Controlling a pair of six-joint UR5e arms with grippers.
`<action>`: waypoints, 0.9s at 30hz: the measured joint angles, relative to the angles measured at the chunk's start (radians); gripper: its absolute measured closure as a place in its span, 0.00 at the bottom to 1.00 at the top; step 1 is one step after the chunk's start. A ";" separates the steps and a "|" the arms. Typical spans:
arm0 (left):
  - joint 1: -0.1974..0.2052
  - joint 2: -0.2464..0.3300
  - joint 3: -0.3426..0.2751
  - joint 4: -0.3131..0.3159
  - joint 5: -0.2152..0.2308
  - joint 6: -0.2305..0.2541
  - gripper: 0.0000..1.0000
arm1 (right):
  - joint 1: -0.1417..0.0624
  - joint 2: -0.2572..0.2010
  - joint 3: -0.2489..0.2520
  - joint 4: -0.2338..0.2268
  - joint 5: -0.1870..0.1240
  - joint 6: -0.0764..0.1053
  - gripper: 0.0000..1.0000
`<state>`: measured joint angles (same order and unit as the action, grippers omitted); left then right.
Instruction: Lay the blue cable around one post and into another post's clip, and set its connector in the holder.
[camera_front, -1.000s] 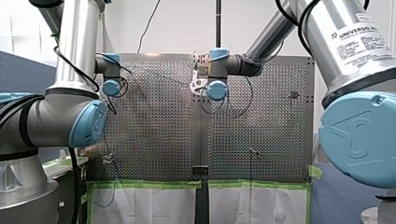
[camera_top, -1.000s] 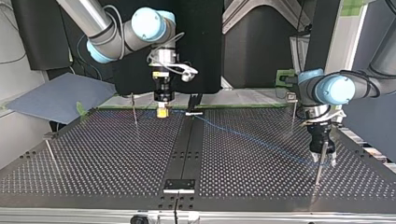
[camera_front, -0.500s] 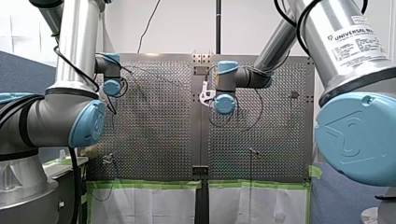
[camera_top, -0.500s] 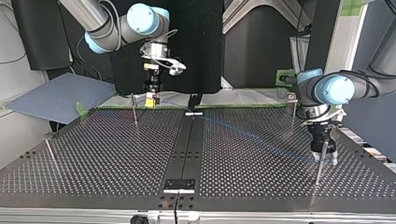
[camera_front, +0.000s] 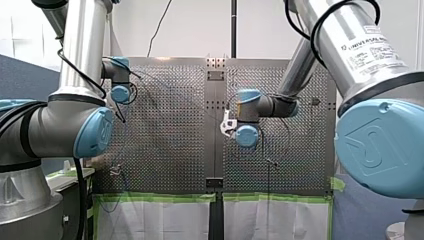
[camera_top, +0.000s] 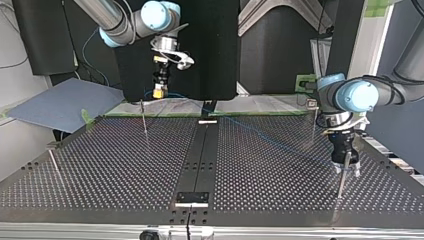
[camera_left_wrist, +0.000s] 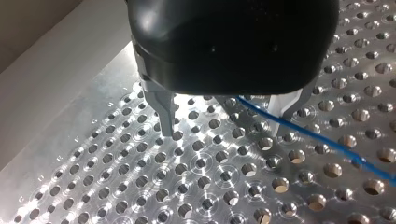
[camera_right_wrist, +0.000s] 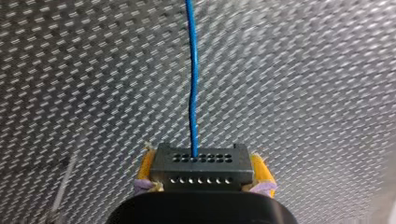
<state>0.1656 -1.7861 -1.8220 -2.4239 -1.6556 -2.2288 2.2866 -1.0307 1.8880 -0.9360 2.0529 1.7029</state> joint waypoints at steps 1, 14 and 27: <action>0.000 0.000 0.000 0.000 0.000 0.000 0.00 | 0.001 0.009 0.009 -0.009 0.007 0.008 1.00; -0.002 0.000 0.000 0.000 -0.013 0.001 0.00 | -0.003 0.112 0.112 -0.112 0.106 0.066 1.00; -0.009 0.000 0.000 -0.022 -0.027 0.021 0.00 | -0.053 0.221 0.221 -0.221 0.174 0.067 1.00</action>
<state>0.1562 -1.7861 -1.8220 -2.4455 -1.6830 -2.2082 2.2335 -0.8099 2.1089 -1.1570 2.2269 1.7704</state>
